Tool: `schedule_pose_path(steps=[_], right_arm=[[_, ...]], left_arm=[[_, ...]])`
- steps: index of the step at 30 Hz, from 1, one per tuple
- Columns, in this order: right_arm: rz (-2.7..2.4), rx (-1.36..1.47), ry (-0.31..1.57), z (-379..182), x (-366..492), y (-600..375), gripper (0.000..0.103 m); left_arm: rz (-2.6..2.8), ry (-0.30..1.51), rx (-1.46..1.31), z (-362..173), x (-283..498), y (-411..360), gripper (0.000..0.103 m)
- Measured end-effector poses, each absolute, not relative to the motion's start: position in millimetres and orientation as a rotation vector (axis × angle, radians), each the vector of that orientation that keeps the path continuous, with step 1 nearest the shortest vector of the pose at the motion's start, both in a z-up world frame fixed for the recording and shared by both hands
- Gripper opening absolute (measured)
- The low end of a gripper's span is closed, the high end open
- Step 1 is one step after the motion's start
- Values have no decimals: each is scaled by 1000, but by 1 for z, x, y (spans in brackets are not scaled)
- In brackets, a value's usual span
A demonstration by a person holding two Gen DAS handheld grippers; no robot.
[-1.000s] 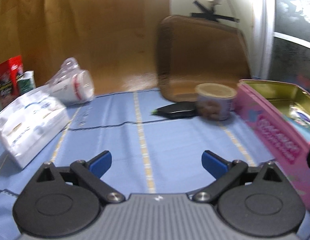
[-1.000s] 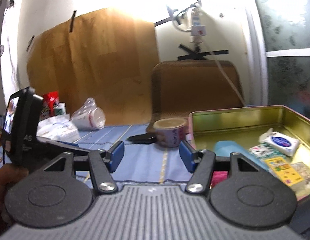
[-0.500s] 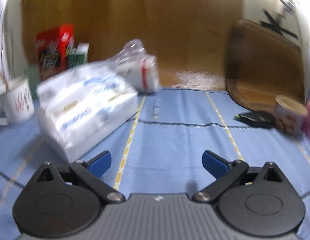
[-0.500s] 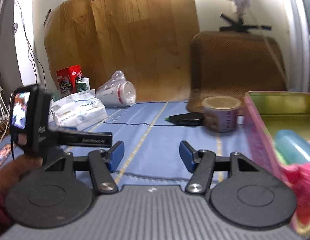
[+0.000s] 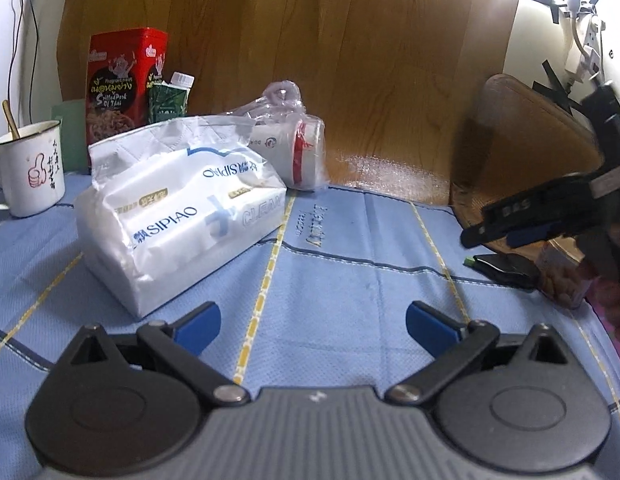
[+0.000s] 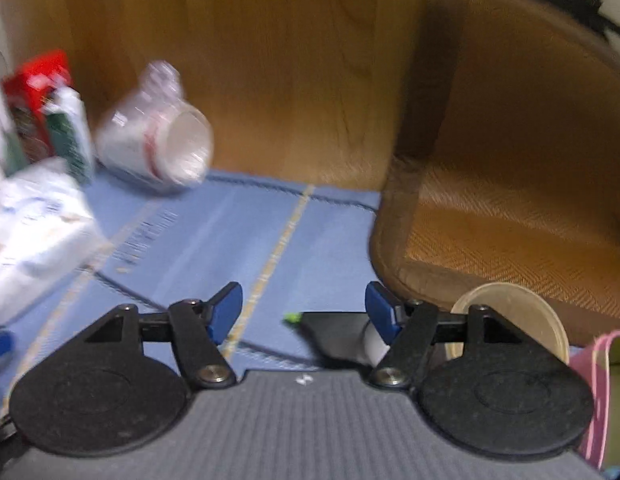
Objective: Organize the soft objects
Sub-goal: 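Move the right tool down to the black oval object beside the jar, then close the right tool on the black oval object and lift it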
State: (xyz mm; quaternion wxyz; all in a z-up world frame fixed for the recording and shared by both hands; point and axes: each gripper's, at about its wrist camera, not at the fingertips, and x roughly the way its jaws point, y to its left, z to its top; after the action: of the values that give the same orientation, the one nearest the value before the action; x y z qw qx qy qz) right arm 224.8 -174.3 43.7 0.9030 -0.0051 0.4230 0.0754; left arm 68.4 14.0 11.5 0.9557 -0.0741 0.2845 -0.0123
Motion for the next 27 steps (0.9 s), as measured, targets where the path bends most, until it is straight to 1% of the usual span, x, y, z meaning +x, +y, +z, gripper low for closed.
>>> schedule_pose_path(steps=[3,6,12,18,20,21,24,25,27], right_arm=[[157,-31,911,32,231,-174,70],[145,-81,906,28,236,-170,71],[172,-155,927,27,229,-164,71],[249,-156,947,32,192,-164,71],[301,-90,973,30,173,-167,69],[318,-62,965,30,162,-168,69],[351,-103,916,30,128,-160,68],[356,-107,892,29,117,-157,68],[354,-97,842,27,101,-155,57]], left_arm=[[-31,587,-158,11,70,15,102],[-33,585,-156,11,70,15,102],[-31,592,-168,10,71,17,102],[-28,590,-171,11,71,18,102],[-29,590,-173,11,70,18,102],[-30,589,-172,11,70,18,102],[-40,584,-161,11,68,15,102],[-48,579,-155,12,68,14,102],[-71,567,-148,13,66,12,102]])
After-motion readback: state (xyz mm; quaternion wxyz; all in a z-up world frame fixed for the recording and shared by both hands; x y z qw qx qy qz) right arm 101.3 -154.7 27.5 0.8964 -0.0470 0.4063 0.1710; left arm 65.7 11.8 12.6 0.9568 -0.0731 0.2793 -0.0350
